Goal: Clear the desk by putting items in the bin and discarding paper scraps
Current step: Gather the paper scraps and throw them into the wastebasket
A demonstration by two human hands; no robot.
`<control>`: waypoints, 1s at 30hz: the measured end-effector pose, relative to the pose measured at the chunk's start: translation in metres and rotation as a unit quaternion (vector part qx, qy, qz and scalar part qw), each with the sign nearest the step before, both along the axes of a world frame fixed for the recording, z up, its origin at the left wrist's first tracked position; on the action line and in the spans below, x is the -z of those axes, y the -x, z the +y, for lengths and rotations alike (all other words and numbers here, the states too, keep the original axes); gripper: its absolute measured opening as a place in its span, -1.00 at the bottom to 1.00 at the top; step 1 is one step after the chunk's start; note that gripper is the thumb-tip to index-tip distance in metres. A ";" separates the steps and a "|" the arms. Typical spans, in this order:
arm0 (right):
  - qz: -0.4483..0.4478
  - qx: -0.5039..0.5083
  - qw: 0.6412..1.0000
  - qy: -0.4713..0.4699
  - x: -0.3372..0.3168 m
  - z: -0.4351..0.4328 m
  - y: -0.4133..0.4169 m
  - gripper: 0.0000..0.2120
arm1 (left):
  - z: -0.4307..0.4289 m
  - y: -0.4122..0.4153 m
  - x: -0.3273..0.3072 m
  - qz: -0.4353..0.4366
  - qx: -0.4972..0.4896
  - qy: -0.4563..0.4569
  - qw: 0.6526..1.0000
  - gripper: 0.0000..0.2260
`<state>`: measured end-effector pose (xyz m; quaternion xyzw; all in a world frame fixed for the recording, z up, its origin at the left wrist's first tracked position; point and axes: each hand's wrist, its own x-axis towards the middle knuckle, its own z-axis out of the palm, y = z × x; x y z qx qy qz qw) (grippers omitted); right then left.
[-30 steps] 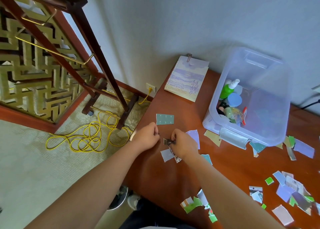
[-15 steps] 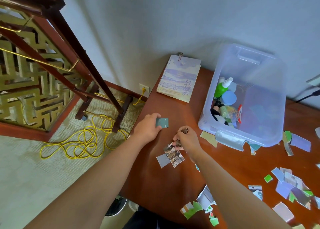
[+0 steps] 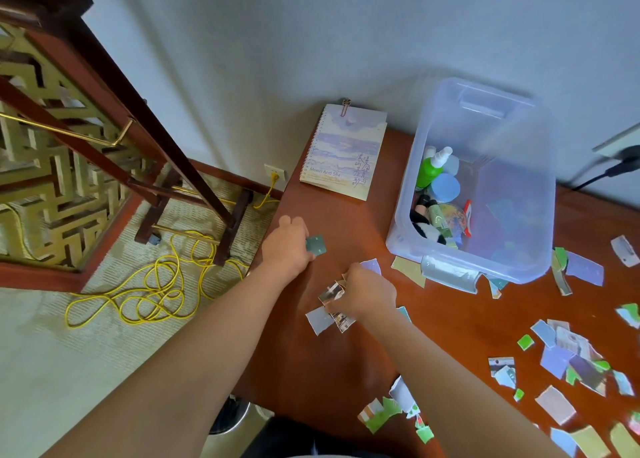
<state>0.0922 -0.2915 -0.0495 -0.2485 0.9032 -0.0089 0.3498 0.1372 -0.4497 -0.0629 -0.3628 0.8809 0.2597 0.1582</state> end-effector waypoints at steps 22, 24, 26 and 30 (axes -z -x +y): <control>0.027 0.087 0.990 0.108 0.008 0.020 -0.029 -0.81 | 0.053 -0.076 -0.015 -0.006 -0.060 -0.116 0.991 -0.65; 0.010 0.088 0.990 0.110 0.008 0.022 -0.027 -0.79 | 0.061 -0.082 -0.014 -0.017 -0.045 -0.114 0.992 -0.55; 0.004 0.080 0.991 0.110 0.008 0.023 -0.025 -0.75 | 0.066 -0.086 -0.014 -0.024 0.001 -0.086 0.996 -0.48; 0.008 0.093 0.985 0.147 0.005 0.032 -0.027 -0.79 | 0.073 -0.083 -0.011 -0.020 0.068 0.007 0.997 -0.47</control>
